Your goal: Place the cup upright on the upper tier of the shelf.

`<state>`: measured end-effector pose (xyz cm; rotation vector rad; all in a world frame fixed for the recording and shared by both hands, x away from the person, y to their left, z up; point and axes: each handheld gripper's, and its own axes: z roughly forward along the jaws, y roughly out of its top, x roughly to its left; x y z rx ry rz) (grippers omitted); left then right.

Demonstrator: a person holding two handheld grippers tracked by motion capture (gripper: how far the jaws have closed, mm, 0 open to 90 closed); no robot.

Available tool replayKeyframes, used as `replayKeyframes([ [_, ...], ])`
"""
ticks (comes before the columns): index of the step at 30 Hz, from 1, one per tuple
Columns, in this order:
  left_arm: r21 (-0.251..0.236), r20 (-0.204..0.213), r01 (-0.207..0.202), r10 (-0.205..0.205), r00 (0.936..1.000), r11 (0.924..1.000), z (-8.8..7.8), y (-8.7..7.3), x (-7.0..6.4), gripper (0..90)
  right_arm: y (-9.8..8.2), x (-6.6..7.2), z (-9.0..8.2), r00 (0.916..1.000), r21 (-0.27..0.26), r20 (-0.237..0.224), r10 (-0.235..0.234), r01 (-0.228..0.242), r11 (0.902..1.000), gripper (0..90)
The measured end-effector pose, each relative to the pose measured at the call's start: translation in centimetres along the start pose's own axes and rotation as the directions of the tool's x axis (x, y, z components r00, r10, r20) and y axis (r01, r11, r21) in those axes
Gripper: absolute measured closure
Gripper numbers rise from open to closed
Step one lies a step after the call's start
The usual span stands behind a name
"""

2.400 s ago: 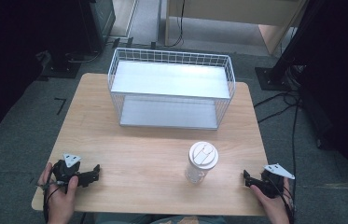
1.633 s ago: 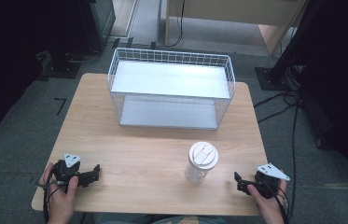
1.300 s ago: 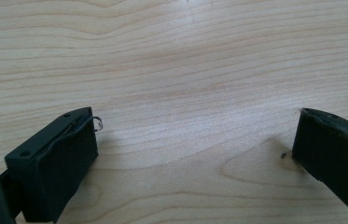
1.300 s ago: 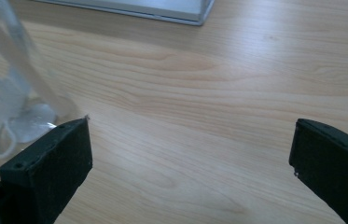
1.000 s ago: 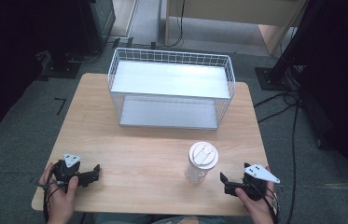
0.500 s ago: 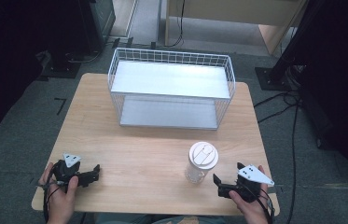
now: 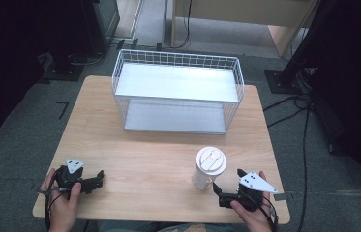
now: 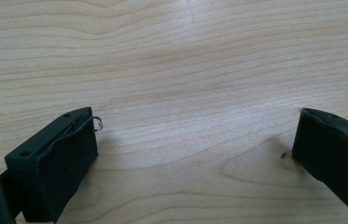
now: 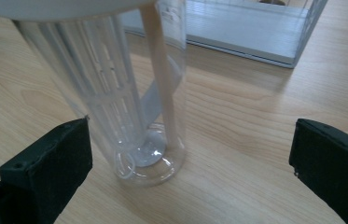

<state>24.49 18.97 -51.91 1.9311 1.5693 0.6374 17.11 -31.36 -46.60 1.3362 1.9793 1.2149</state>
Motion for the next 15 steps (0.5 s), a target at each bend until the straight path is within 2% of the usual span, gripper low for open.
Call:
replayKeyframes([
  [9, 0.0, 0.0, 0.0, 0.0, 1.0, 1.0, 0.0, 0.0, 0.0, 0.2, 0.2, 0.9, 0.3, 0.9997, -0.011, -0.023, -0.004, 0.004, 0.9999, 0.0],
  [15, 0.0, 0.0, 0.0, 0.0, 1.0, 1.0, 0.0, 0.0, 0.0, 0.2, 0.3, 1.5, 0.8, 0.9989, -0.038, -0.047, -0.007, 0.005, 0.9993, 0.0],
])
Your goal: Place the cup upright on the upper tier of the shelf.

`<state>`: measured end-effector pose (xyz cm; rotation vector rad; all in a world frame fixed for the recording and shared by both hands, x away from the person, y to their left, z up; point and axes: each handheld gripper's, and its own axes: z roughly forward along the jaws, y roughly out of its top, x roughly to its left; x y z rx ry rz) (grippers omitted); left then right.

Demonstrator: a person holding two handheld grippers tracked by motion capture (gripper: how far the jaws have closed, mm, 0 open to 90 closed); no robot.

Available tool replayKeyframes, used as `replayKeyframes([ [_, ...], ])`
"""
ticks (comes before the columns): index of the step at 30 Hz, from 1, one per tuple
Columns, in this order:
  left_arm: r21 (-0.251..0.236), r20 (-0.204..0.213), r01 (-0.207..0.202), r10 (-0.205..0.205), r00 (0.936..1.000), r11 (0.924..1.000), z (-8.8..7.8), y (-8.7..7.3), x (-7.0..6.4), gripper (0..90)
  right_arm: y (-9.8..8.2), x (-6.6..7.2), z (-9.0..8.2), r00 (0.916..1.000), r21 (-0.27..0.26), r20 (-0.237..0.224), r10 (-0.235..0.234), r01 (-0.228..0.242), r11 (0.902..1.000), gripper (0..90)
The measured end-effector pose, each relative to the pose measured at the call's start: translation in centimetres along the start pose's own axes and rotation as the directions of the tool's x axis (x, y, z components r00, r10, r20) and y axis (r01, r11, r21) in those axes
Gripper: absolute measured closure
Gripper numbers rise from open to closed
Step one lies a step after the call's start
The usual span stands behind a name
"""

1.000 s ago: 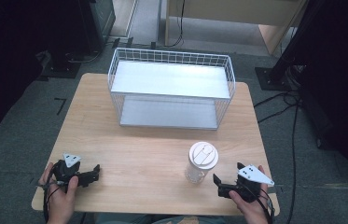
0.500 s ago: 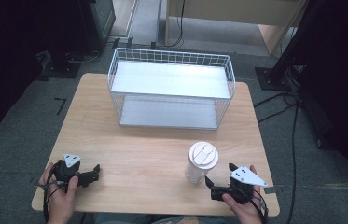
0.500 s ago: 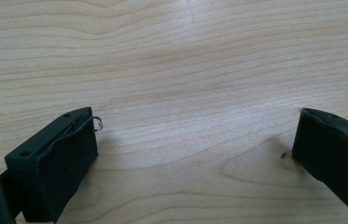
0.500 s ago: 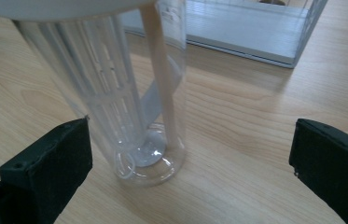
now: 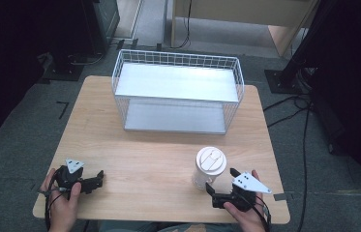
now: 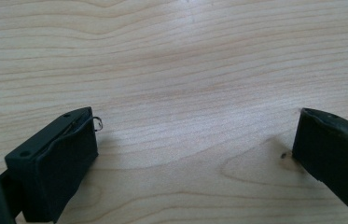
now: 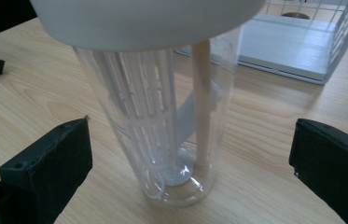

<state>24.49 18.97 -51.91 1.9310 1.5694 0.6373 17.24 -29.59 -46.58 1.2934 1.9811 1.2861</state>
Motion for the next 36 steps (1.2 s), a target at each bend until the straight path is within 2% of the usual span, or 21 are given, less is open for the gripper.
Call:
replayKeyframes([
  [7, 0.0, 0.0, 0.0, 0.0, 1.0, 1.0, 0.0, 0.0, 0.0, 0.2, 0.0, 1.1, 0.9, 0.9996, -0.048, -0.003, -0.027, 0.027, 0.9985, 0.0],
  [11, 0.0, 0.0, 0.0, 0.0, 1.0, 1.0, 0.0, 0.0, 0.0, 0.2, 0.0, 1.6, 1.6, 0.9998, -0.059, 0.011, -0.015, 0.016, 0.9981, 0.0],
  [12, 0.0, 0.0, 0.0, 0.0, 1.0, 1.0, 0.0, 0.0, 0.0, 0.2, -0.1, 1.7, 2.0, 0.9994, -0.062, 0.032, -0.012, 0.014, 0.998, 0.0],
  [15, 0.0, 0.0, 0.0, 0.0, 1.0, 1.0, 0.0, 0.0, 0.0, 0.2, -0.3, 1.7, 2.4, 0.999, -0.063, 0.044, -0.005, 0.008, 0.998, 0.0],
  [21, 0.0, 0.0, 0.0, 0.0, 1.0, 1.0, 0.0, 0.0, 0.0, 0.2, -0.1, 1.5, 2.9, 0.9993, -0.084, 0.032, 0.017, -0.014, 0.9963, 0.0],
  [26, 0.0, 0.0, 0.0, 0.0, 1.0, 1.0, 0.0, 0.0, 0.0, 0.2, 0.1, 1.4, 2.9, 0.9989, -0.134, 0.038, 0.029, -0.024, 0.9907, 0.2],
  [31, 0.002, 0.002, -0.003, 0.003, 1.0, 1.0, 0.0, 0.0, 0.0, 0.2, 0.3, 1.9, 3.5, 0.9988, -0.187, 0.029, 0.038, -0.032, 0.9817, 6.1],
  [35, -0.001, 0.001, 0.0, 0.0, 1.0, 1.0, 0.0, 0.0, 0.0, 0.2, 0.4, 2.4, 4.0, 0.9985, -0.198, 0.04, 0.038, -0.03, 0.9798, 7.4],
  [36, 0.0, 0.001, -0.001, 0.001, 1.0, 1.0, 0.0, 0.0, 0.0, 0.2, 0.4, 2.5, 4.1, 0.9978, -0.203, 0.055, 0.038, -0.026, 0.9789, 8.7],
])
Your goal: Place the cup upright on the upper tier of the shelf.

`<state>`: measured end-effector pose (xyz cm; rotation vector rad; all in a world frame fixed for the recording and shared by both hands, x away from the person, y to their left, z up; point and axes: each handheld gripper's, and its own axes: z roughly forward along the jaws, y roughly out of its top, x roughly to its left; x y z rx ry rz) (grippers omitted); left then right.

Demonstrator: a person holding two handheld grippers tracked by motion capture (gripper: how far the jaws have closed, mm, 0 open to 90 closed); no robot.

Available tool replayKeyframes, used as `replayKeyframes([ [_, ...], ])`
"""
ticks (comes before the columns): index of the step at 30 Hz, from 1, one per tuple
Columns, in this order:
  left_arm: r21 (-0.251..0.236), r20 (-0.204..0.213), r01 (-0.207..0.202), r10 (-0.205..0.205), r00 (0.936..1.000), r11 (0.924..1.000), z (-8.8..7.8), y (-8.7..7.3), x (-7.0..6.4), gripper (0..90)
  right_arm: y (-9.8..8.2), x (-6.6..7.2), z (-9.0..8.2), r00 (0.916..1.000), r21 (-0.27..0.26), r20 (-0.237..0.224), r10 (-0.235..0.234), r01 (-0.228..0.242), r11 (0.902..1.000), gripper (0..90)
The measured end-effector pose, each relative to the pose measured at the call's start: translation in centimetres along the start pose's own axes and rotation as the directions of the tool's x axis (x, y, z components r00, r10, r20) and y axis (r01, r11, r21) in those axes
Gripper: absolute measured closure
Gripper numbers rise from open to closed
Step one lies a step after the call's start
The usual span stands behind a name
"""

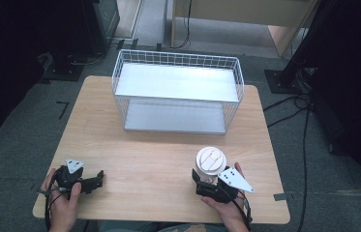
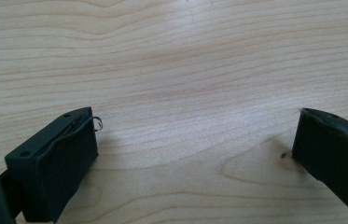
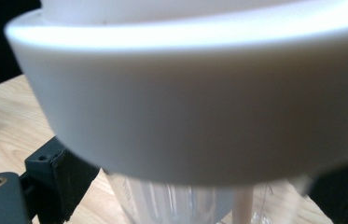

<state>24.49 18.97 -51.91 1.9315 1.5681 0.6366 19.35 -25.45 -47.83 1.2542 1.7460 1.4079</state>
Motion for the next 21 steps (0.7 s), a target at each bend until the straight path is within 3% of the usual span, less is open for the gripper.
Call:
replayKeyframes([
  [2, 0.0, 0.0, 0.0, 0.0, 1.0, 1.0, 0.0, 0.0, 0.0, 0.2, -0.02, 0.12, -0.01, 0.9996, -0.02, 0.025, 0.015, -0.014, 0.9997, 13.9],
  [21, 0.0, 0.0, 0.0, 0.0, 1.0, 1.0, 0.0, 0.0, 0.0, 0.2, 0.48, 0.99, 0.3, 0.997, -0.078, 0.078, 0.002, 0.004, 0.997, 15.9],
])
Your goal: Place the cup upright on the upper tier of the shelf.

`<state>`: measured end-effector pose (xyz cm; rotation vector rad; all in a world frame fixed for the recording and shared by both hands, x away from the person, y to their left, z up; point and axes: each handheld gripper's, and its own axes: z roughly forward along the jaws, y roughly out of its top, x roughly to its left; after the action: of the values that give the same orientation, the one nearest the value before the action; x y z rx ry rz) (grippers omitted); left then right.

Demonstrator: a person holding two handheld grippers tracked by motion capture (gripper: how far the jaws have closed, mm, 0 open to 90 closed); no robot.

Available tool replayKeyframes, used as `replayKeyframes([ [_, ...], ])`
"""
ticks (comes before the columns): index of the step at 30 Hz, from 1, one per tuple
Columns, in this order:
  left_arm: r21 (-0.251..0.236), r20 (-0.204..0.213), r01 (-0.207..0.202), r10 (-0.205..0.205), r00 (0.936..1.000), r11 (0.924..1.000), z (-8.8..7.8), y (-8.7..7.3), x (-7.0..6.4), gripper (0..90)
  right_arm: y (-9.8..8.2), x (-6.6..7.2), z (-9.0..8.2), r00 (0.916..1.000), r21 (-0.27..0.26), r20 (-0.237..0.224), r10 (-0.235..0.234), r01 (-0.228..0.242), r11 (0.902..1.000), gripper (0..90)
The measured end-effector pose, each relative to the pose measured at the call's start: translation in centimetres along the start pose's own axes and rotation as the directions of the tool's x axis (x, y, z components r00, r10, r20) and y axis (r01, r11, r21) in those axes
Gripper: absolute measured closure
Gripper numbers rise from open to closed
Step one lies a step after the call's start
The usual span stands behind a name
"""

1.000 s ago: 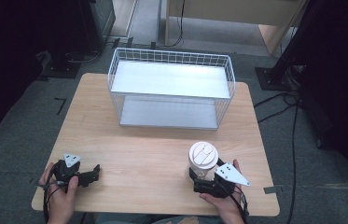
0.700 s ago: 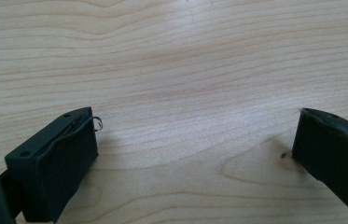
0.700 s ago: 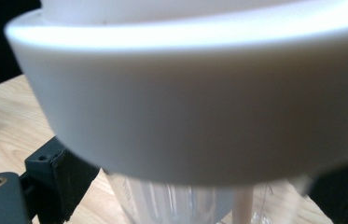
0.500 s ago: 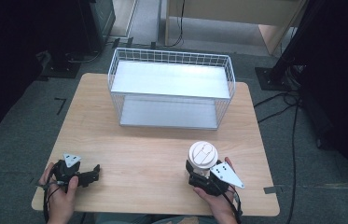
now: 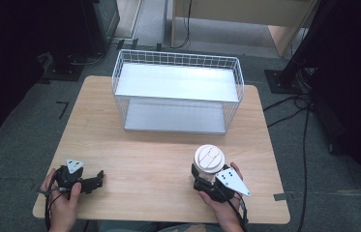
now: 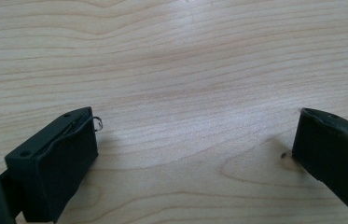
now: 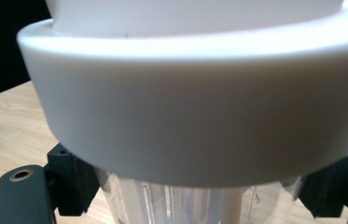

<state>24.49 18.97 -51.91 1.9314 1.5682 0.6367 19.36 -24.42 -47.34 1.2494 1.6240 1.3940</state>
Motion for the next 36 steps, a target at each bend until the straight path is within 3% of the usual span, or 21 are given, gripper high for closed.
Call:
replayKeyframes([
  [4, 0.0, 0.0, -0.001, 0.001, 1.0, 1.0, 0.0, 0.0, 0.0, 0.2, 1.1, 0.1, 0.0, 1.0, -0.028, 0.002, 0.005, -0.004, 0.9996, 16.0],
  [12, 0.0, 0.0, 0.0, 0.0, 1.0, 1.0, 0.0, 0.0, 0.0, 0.2, 2.6, 0.4, 0.5, 0.9989, -0.024, 0.043, -0.017, 0.018, 0.9996, 16.0],
  [36, 0.001, 0.0, -0.001, 0.001, 1.0, 1.0, 0.0, 0.0, 0.0, 0.3, 6.2, 0.4, 1.8, 0.9992, -0.03, 0.03, 0.027, -0.026, 0.9992, 16.1],
])
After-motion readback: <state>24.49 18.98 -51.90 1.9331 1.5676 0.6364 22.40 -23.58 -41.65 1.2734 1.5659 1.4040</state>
